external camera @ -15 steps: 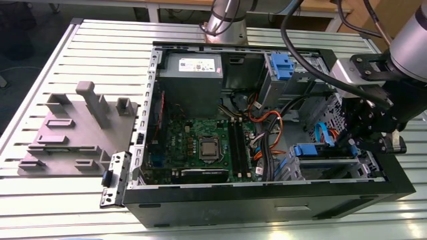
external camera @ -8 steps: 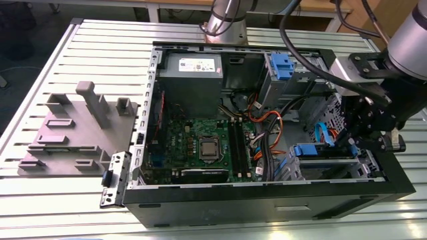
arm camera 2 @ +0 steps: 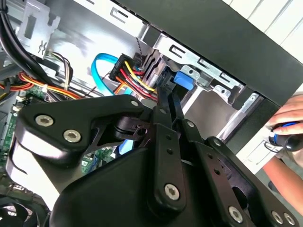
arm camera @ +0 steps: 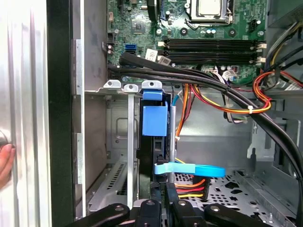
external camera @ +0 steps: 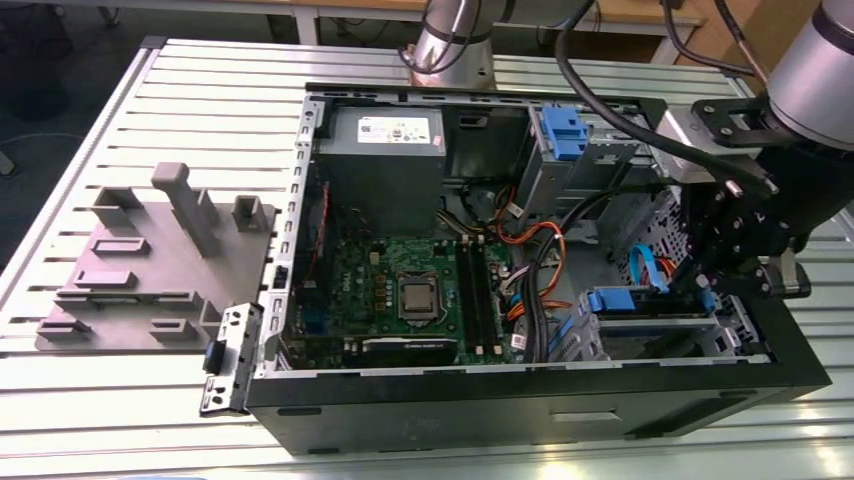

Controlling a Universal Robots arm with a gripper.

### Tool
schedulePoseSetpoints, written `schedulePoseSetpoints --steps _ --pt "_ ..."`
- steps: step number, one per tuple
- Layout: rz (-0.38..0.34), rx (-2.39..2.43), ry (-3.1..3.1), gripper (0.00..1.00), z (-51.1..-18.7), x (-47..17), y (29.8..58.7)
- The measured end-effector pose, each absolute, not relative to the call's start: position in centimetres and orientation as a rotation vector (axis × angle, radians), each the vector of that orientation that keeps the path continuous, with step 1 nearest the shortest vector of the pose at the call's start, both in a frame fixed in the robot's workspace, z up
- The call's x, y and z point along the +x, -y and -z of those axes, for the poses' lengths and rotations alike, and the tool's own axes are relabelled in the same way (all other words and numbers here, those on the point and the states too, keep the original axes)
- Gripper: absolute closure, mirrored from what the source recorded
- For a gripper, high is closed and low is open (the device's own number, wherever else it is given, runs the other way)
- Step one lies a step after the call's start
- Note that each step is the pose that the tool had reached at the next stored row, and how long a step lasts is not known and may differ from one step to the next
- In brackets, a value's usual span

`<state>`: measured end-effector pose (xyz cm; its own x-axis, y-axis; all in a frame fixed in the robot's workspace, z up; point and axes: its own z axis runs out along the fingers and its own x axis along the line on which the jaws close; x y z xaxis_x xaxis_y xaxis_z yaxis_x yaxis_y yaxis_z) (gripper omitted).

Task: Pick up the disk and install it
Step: 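Insert the second disk wire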

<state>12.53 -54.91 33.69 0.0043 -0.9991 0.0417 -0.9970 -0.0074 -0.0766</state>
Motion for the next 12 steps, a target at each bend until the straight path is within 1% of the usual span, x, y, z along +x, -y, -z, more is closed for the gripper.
schedulePoseSetpoints --steps 12 --pt "0.142 -2.206 -2.194 0.84 -33.6 12.42 54.87"
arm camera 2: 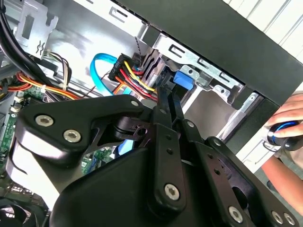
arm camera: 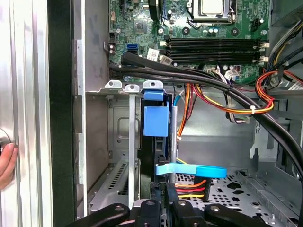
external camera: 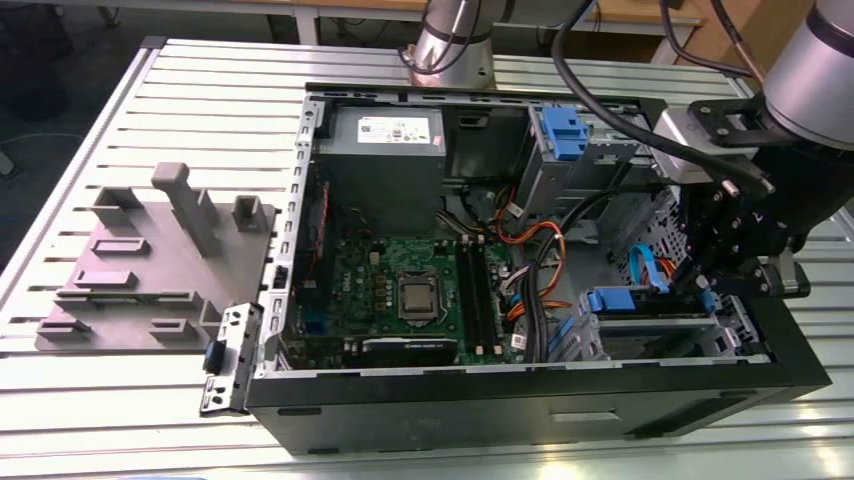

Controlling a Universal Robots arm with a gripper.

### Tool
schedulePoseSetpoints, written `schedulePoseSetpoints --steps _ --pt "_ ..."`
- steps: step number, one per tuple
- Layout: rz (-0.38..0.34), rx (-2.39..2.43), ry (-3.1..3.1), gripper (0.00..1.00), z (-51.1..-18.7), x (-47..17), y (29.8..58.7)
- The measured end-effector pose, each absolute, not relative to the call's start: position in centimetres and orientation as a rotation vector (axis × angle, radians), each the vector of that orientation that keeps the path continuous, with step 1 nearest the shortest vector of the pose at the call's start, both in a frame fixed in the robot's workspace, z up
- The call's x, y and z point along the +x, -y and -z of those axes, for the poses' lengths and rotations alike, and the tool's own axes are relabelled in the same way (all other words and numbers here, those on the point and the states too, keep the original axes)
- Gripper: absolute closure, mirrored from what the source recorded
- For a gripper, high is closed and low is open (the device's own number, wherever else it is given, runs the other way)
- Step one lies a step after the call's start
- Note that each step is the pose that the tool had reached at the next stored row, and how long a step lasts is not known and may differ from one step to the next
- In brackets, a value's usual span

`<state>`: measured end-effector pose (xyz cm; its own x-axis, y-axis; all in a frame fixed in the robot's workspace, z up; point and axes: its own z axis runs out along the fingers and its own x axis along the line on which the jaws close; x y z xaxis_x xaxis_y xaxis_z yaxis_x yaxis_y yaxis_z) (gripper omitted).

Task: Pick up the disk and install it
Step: 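Insert the second disk wire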

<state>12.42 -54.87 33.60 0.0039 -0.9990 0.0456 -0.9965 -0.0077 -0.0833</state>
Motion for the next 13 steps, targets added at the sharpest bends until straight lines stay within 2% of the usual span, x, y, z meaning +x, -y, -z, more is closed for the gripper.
schedulePoseSetpoints --steps 13 --pt "0.151 -2.202 -2.19 0.84 -33.48 12.17 54.87"
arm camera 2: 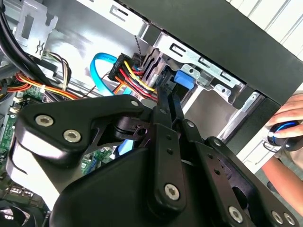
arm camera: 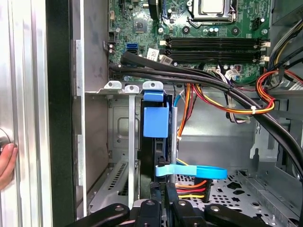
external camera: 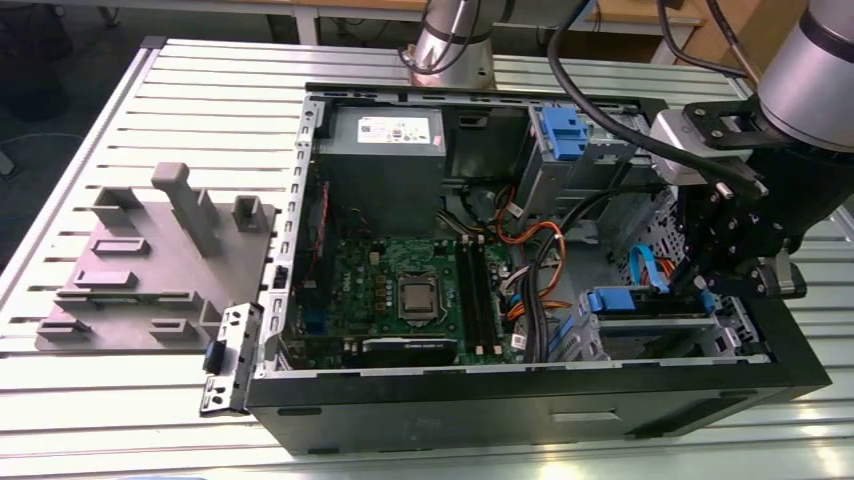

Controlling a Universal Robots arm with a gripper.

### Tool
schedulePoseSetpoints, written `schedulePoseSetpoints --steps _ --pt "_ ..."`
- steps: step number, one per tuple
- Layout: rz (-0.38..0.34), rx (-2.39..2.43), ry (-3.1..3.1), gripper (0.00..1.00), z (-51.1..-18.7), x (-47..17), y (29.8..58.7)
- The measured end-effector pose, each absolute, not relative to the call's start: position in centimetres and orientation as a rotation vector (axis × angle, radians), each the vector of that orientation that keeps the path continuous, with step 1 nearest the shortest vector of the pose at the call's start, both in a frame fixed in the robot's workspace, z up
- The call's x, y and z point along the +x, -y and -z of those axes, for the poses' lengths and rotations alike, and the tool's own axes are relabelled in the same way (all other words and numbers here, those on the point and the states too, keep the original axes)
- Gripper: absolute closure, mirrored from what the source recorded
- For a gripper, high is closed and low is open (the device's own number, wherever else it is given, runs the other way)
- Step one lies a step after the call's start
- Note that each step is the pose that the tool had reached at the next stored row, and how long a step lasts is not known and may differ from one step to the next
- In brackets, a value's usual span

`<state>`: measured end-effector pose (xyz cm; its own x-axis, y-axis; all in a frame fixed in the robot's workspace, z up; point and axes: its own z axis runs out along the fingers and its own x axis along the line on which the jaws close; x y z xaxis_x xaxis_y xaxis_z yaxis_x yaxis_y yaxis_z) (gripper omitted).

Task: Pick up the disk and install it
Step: 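Insert the second disk wire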

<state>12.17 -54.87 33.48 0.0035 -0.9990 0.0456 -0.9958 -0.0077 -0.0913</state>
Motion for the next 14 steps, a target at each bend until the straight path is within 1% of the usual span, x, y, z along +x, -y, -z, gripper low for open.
schedulePoseSetpoints --steps 14 --pt "0.156 -2.199 -2.187 0.84 -32.92 12.07 54.87"
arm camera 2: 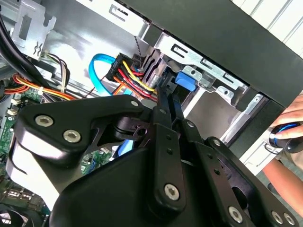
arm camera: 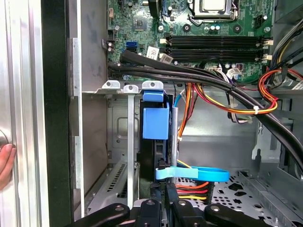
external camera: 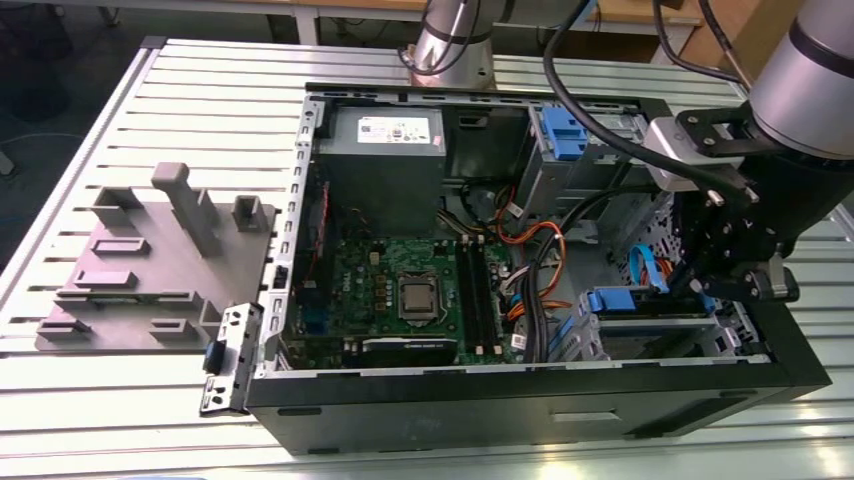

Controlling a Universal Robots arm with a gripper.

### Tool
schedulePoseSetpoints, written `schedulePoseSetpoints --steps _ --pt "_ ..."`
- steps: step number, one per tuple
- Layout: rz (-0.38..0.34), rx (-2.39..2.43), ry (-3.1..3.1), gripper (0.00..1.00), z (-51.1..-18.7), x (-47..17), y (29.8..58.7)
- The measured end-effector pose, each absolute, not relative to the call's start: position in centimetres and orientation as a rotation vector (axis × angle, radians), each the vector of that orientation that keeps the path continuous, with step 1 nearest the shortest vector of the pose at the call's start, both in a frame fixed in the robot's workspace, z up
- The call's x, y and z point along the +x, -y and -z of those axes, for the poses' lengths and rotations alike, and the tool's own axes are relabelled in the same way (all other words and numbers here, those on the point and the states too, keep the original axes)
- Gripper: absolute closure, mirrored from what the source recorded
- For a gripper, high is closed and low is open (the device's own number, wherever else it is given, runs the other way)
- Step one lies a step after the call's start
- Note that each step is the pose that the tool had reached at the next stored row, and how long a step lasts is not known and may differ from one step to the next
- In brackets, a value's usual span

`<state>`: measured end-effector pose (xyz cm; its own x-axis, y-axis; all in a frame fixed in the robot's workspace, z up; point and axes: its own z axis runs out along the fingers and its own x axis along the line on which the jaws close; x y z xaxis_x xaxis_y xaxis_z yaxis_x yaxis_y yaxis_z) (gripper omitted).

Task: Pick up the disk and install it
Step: 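Insert the second disk wire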

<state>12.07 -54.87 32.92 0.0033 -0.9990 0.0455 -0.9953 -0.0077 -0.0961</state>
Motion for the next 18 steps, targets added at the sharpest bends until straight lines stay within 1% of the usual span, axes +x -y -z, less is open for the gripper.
schedulePoseSetpoints --steps 8,10,11,12,13,18 --pt "0.155 -2.199 -2.187 0.84 -32.85 12.07 54.87" --pt "0.155 -2.199 -2.187 0.82 -32.82 12.07 54.87" --pt "0.155 -2.199 -2.187 0.77 -32.83 12.07 54.87" --pt "0.155 -2.199 -2.187 0.77 -32.83 12.07 54.87" --pt "0.156 -2.199 -2.187 0.7 -32.84 12.07 54.87" --pt "0.153 -2.198 -2.186 0.7 -33.32 12.07 54.87"
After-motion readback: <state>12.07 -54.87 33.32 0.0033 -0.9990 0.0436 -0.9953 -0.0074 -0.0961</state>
